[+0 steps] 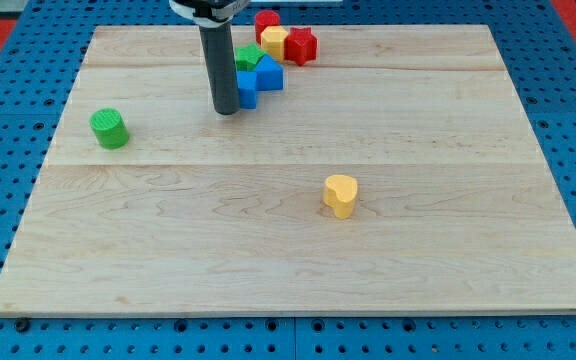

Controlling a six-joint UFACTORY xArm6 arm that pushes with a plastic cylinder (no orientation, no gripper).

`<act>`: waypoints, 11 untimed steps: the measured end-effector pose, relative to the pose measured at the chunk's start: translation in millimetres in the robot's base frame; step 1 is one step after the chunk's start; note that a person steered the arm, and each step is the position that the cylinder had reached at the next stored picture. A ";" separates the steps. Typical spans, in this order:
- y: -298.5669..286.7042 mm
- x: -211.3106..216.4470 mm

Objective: Push the heart diagonally to the bottom right of triangle

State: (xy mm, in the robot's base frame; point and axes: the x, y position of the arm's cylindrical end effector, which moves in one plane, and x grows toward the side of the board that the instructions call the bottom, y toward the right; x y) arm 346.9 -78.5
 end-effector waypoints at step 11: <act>51.4 124.3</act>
